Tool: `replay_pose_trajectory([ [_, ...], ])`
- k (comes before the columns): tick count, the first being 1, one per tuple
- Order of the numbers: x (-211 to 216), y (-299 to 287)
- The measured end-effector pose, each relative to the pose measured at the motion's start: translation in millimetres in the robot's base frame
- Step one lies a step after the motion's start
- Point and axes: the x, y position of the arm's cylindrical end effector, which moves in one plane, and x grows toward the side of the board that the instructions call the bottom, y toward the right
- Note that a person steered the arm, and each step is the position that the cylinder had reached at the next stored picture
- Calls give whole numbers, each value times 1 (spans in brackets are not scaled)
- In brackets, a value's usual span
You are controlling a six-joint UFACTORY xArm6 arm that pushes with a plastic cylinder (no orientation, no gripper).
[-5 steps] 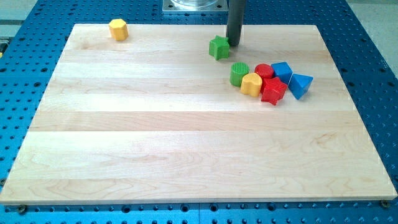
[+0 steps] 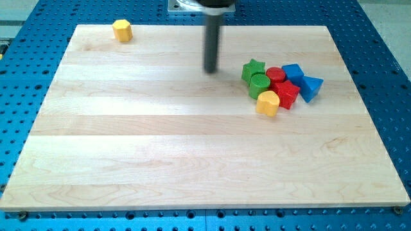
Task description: Place the hexagon at the bottom center of the board
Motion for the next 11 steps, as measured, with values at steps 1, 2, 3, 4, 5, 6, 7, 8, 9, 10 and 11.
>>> replay_pose_trajectory([
  [1,24,-137],
  [2,9,-261],
  [3,-72,-256],
  [4,-145,-195],
  [5,-110,-106],
  [6,-25,-64],
  [7,-70,-114],
  [8,-106,-54],
  [9,-14,-31],
  [10,94,-24],
  [11,78,-31],
])
